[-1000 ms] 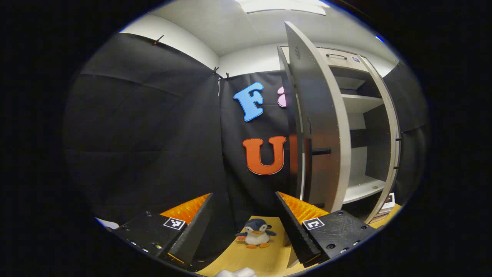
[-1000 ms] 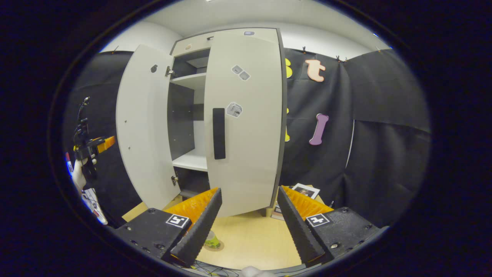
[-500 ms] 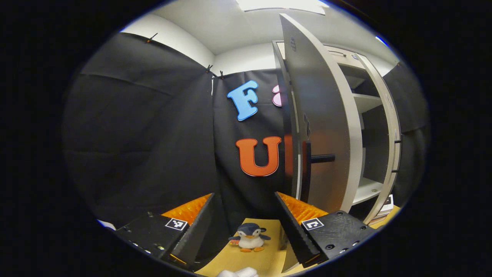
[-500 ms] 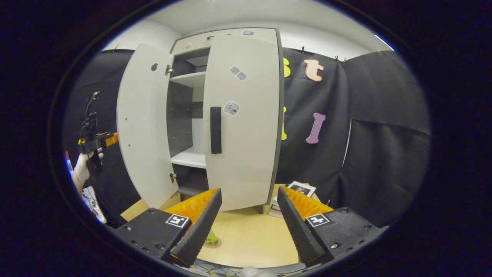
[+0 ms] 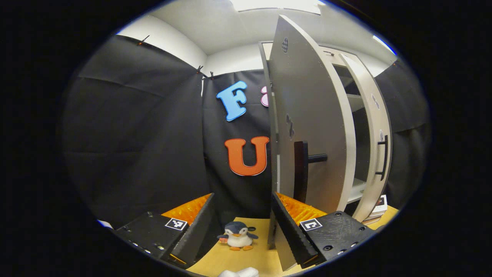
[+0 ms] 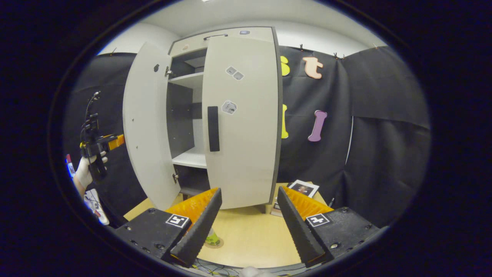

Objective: Grasp the bottle in the cabinet with the left hand and place it on the coaster, then close the right door with the right hand and the left door with the left hand.

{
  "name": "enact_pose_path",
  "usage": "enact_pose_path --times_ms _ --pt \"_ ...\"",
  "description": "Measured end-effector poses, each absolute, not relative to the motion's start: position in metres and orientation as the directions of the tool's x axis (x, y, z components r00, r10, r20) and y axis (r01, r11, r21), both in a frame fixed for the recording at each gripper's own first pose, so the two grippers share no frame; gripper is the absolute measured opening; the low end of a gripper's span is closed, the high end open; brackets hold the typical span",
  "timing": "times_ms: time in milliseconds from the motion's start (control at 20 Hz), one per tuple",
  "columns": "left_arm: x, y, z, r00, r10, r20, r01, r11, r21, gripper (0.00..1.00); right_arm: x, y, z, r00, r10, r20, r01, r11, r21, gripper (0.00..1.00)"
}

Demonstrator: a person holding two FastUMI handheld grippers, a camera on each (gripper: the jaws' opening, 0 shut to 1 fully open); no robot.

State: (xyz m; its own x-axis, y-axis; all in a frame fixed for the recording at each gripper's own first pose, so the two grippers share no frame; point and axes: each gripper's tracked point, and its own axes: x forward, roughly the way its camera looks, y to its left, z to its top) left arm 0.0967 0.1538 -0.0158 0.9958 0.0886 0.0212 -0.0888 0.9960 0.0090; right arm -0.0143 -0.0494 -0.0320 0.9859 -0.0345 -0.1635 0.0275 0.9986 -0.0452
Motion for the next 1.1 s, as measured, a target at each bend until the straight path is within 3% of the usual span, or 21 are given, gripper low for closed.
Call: enact_pose_path --times_ms 150,200,250,400,500,1100 --pt "0.100 0.120 -0.015 0.999 0.032 0.025 -0.032 0.999 -0.006 0.91 -0.016 -0.053 -0.031 0.985 -0.041 -0.166 0.034 0.999 -0.042 0.94" --pt "0.102 0.107 -0.015 1.000 0.010 0.026 -0.009 1.000 -0.010 0.96 -0.016 -0.054 -0.031 0.985 -0.044 -0.166 0.038 0.998 -0.042 0.94" --pt "0.106 0.095 -0.015 1.000 -0.009 0.028 0.010 1.000 -0.013 0.91 -0.017 -0.055 -0.029 0.985 -0.045 -0.164 0.039 0.998 -0.041 0.94" --pt "0.118 0.067 -0.014 0.999 -0.046 0.022 0.046 0.999 -0.009 0.91 -0.017 -0.060 -0.025 0.987 -0.062 -0.151 0.057 0.998 -0.041 0.96" --pt "0.118 0.056 -0.015 0.998 -0.061 0.010 0.061 0.997 -0.038 0.96 -0.016 -0.060 -0.024 0.987 -0.069 -0.144 0.065 0.997 -0.031 0.94" --pt "0.046 0.023 -0.036 0.987 -0.141 -0.075 0.132 0.984 -0.115 0.96 -0.014 -0.043 -0.024 0.989 -0.069 -0.131 0.066 0.998 -0.025 0.94"
